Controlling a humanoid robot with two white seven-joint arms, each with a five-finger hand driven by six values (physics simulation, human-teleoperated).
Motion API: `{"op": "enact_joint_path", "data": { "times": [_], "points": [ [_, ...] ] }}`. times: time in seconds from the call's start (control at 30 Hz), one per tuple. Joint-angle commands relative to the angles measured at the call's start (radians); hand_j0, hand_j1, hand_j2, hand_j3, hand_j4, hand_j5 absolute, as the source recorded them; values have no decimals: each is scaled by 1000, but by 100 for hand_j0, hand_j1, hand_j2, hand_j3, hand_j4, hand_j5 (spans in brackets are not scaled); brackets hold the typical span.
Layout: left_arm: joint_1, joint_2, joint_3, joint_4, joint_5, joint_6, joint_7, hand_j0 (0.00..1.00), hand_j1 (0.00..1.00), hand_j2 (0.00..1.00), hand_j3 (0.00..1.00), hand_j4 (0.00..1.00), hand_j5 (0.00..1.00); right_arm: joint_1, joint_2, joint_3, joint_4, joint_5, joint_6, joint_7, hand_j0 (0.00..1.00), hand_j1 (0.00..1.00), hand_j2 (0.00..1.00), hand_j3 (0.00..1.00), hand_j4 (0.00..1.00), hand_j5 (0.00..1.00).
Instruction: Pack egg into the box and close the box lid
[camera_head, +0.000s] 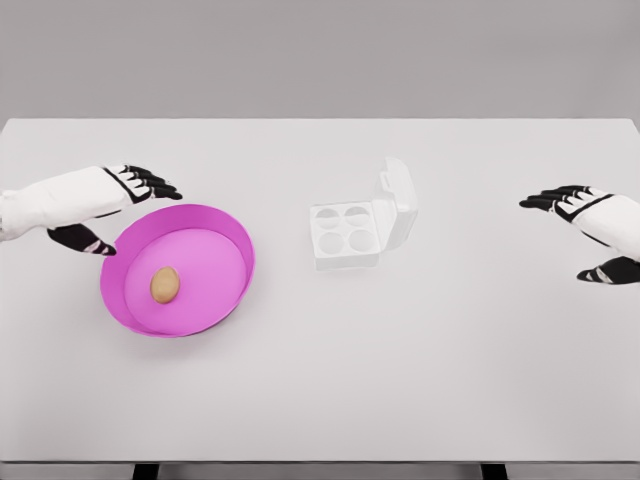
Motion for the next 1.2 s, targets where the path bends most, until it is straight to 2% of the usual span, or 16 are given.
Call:
{"op": "enact_joint_path", "data": {
  "times": [0.0, 0.1, 0.13, 0.2, 0.23, 0.47, 0.6, 0.93, 0.97, 1.03, 1.17],
  "points": [
    [0, 4, -59, 9, 28, 2, -2, 98, 98, 98, 98, 98, 98, 0, 6, 3, 0, 1, 0, 0, 100, 100, 100, 100, 100, 100],
    [3, 5, -76, -3, 23, 2, -2, 98, 98, 98, 98, 98, 98, -26, 14, 38, 11, 27, 7, 0, 100, 100, 100, 100, 100, 100],
    [2, 7, -94, -9, 25, 2, -2, 98, 98, 98, 98, 98, 98, -55, 15, 83, 20, 29, 9, 0, 100, 100, 100, 100, 100, 100],
    [5, 24, -101, -9, 23, 2, -2, 97, 97, 97, 97, 97, 97, -261, 83, 302, 139, 110, 20, 0, 100, 100, 100, 100, 100, 100],
    [5, 24, -104, -9, 22, 2, -2, 97, 97, 97, 97, 97, 97, -278, 83, 324, 170, 110, 20, 0, 100, 100, 100, 100, 100, 100],
    [3, 28, -116, -11, 22, 2, -2, 94, 94, 94, 94, 94, 94, -282, 81, 367, 170, 111, 9, 0, 100, 100, 100, 100, 100, 100],
    [5, 28, -117, -12, 23, 2, -2, 89, 89, 89, 89, 89, 89, -295, 78, 385, 172, 113, 9, 0, 100, 100, 100, 100, 100, 100],
    [8, 62, -165, -21, 26, 2, -2, 89, 89, 89, 89, 89, 89, -299, 83, 382, 184, 130, 14, 0, 100, 100, 100, 100, 100, 100],
    [8, 62, -166, -21, 26, 2, -2, 89, 89, 89, 89, 89, 89, -311, 84, 384, 196, 134, 15, 0, 100, 100, 100, 100, 100, 100],
    [8, 62, -173, -25, 26, 2, -2, 89, 89, 89, 89, 89, 89, -345, 98, 387, 268, 136, 9, 0, 100, 100, 100, 100, 100, 100],
    [9, 63, -173, -28, 26, 2, -2, 89, 89, 89, 89, 89, 89, -345, 97, 387, 264, 136, 7, 0, 100, 100, 100, 100, 100, 100]
  ]
}}
